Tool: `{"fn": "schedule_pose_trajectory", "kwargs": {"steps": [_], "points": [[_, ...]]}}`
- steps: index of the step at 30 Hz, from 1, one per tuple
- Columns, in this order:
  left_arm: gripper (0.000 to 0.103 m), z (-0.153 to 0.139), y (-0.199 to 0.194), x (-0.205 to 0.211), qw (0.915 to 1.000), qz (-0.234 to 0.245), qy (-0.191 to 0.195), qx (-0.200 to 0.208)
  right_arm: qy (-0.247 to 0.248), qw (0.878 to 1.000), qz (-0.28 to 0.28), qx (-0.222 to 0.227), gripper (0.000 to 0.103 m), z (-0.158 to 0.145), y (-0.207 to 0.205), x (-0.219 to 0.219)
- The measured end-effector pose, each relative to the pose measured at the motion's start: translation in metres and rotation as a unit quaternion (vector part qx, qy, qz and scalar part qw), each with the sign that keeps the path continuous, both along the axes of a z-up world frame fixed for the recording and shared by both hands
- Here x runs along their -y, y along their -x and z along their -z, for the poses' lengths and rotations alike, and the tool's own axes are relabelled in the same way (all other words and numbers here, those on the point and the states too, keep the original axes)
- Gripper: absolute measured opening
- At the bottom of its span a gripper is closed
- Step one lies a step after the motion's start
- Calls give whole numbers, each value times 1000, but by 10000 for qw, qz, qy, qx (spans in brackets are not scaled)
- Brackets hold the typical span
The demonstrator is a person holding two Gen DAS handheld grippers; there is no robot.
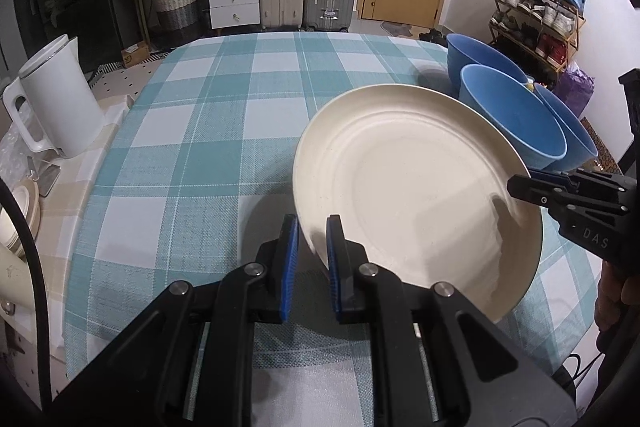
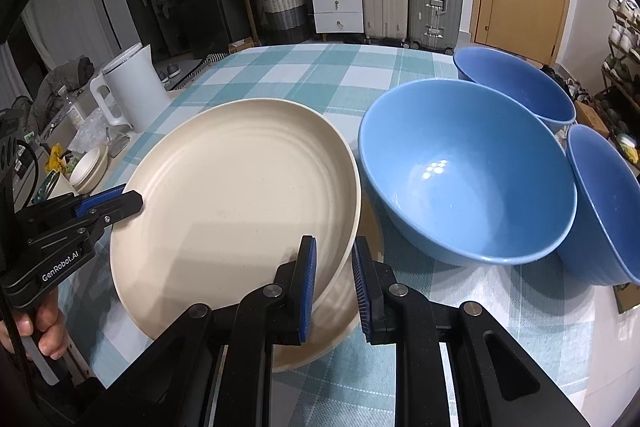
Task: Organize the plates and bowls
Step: 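Carry the cream plate in the left gripper while the right gripper carries its plate toward the stack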
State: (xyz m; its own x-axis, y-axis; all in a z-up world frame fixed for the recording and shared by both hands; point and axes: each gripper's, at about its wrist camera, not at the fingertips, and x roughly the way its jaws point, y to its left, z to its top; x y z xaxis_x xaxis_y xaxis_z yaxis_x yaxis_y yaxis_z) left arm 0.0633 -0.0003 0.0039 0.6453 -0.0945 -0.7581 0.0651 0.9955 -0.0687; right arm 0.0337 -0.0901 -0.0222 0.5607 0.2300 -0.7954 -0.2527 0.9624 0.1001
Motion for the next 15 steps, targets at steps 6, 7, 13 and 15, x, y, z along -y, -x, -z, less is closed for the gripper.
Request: {"fn": "schedule_pose_trajectory", "kwargs": {"steps": [6,7,13,15], "points": [[10,10,-3,9,9998,83,-156,-60,161,9998,52,65,20,4,4,1],[10,11,-4,10,9998,87,-175,-78,180,9998,66,69,20,5,4,2],[10,18,-6,16,9993,100,-334,-98,269,9996,85,32,20,13,5,3],[10,20,-6,18,9992,100,-385,-100,319,9995,77,41,20,15,5,2]]}}
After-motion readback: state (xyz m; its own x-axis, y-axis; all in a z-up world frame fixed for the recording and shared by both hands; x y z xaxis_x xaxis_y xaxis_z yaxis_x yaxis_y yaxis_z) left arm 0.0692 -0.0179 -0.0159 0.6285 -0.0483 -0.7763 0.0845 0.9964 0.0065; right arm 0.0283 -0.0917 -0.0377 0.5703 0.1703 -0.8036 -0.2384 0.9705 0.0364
